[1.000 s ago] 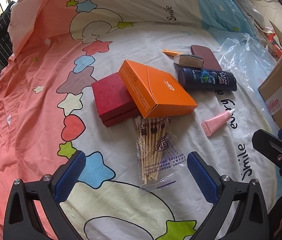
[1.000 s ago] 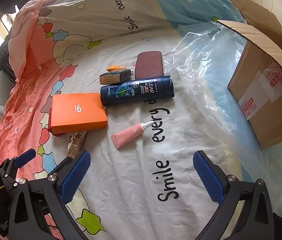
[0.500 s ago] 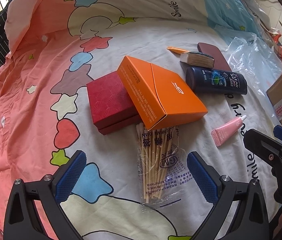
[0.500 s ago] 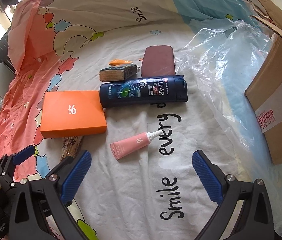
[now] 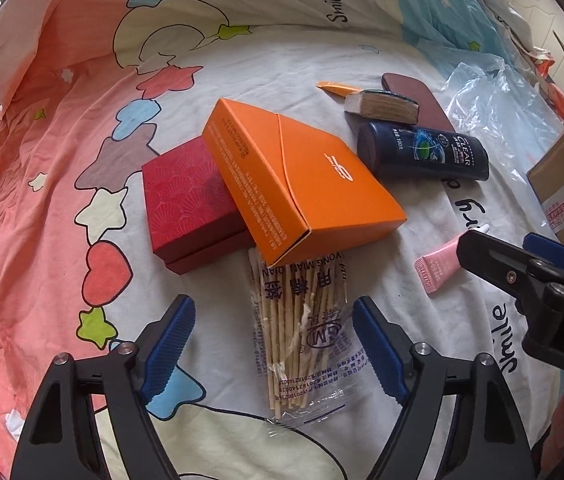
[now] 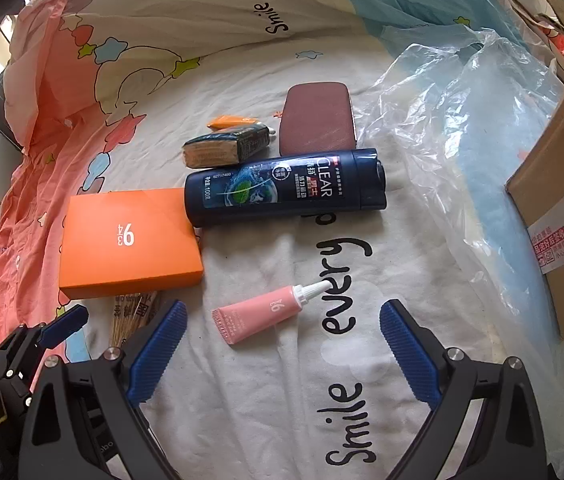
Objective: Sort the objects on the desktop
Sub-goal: 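Grasp the pink tube with the right tool while the left tool grasps the toothpick bag, then carry the pink tube and toothpick bag with both tools over the cardboard box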
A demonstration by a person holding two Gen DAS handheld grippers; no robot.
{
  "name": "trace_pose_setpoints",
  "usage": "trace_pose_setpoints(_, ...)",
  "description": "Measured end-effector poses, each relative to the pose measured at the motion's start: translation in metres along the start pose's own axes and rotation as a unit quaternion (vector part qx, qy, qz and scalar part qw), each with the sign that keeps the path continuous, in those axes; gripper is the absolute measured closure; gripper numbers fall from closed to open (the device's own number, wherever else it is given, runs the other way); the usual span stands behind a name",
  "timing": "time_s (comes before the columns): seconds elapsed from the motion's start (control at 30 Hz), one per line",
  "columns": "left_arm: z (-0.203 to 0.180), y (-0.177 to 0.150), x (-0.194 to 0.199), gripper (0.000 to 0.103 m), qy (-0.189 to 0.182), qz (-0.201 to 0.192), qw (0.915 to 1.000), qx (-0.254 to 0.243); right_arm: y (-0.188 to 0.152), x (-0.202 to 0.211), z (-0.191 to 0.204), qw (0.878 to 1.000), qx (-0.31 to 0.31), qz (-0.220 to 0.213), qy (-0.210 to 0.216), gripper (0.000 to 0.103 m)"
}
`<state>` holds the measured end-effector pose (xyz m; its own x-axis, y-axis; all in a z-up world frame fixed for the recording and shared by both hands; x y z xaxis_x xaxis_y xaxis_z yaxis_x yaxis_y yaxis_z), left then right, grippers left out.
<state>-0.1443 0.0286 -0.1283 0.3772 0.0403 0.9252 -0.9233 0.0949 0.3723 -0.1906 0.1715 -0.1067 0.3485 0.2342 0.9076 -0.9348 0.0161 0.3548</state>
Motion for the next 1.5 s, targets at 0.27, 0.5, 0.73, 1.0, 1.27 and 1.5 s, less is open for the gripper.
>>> trace_pose_setpoints(0.27,-0.002,0.001,-0.003,0.070,-0.025,0.005,0.9996,-0.014,0.005,-0.018,-0.001,1.000,-0.007,0.018,0.003,0.030)
trace_pose_setpoints(0.5,0.002,0.001,-0.002,0.081,-0.029,0.002,0.9993,-0.024,0.002,-0.025,0.002,1.000,0.003,0.029,0.002,0.064)
trace_pose_setpoints(0.73,0.002,0.002,0.001,0.082,-0.026,0.002,0.9992,-0.030,0.002,-0.012,0.001,1.000,-0.002,0.018,0.017,0.076)
trace_pose_setpoints(1.0,0.003,0.001,0.008,0.082,-0.027,0.001,0.9992,-0.028,-0.004,0.006,0.003,0.999,-0.002,0.012,0.035,0.083)
trace_pose_setpoints(1.27,0.003,0.001,0.016,0.084,-0.031,-0.003,0.9991,-0.027,-0.011,0.018,0.010,0.999,0.013,0.002,0.035,0.086)
trace_pose_setpoints(1.5,0.003,0.002,0.026,0.084,-0.038,-0.008,0.9988,-0.029,-0.018,0.037,0.012,0.999,0.020,-0.014,0.028,0.088)
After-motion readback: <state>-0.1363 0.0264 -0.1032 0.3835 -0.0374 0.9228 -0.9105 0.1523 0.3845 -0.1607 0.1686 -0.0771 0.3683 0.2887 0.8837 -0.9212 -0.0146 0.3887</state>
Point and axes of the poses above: each gripper's, at about its wrist camera, not at the fingertips, and x roughly against the way its jaws point, z to its left, y to its top, the point moved 2 cm from there along -x, roughly the way its jaws point, and after that the axes turned 8 degrees about -x, right-handed, at the moved point
